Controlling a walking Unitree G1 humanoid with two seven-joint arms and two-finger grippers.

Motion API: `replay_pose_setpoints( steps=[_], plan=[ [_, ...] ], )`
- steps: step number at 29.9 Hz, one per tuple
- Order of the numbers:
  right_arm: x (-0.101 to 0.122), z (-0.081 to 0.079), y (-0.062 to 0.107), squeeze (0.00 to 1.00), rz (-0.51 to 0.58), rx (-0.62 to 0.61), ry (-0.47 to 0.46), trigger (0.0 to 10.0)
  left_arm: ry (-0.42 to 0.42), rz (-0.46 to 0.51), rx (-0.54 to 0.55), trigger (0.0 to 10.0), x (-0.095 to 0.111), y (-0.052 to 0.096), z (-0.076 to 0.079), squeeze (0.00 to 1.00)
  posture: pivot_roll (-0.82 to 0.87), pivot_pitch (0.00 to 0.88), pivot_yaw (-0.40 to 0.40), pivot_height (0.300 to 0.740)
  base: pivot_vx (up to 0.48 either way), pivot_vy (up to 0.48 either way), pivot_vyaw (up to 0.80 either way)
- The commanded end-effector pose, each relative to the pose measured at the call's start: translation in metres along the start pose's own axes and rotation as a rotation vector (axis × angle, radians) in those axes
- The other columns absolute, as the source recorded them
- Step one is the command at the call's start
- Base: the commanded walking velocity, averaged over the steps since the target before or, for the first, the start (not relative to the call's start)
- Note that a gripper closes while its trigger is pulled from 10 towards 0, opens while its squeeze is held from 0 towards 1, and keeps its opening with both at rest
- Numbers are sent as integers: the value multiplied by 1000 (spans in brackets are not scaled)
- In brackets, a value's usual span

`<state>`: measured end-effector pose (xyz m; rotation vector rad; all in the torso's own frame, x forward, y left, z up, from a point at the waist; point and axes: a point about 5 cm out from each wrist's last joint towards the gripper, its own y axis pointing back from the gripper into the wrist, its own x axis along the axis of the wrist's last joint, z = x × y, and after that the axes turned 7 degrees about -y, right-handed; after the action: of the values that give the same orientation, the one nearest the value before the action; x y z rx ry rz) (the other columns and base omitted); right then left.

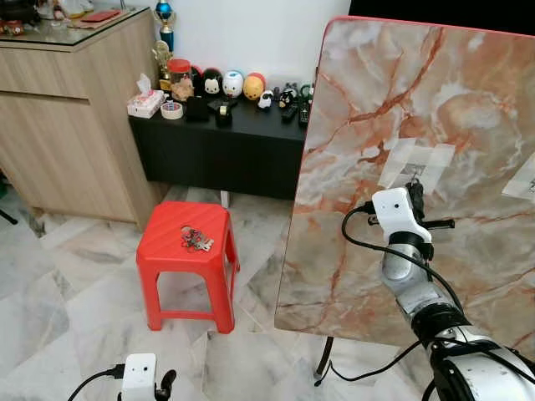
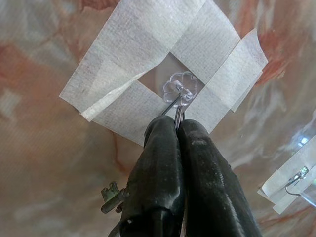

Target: Hang keys on a hook

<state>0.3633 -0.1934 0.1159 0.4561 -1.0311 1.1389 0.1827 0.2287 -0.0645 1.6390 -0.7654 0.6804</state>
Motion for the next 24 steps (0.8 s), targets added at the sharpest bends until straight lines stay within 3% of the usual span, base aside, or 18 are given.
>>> replay_pose_setpoints(
  steps=[1,24],
  plan=[
    [2,5,-5,0,-9,-6,5,10000,-8,-18,-4,10000,-3,1,1,0,106,0,-90,740,0,0,0],
    [4,3,-9,0,-16,50,2,10000,-5,-14,-1,10000,-2,1,2,0,109,0,-90,740,0,0,0]
  ],
)
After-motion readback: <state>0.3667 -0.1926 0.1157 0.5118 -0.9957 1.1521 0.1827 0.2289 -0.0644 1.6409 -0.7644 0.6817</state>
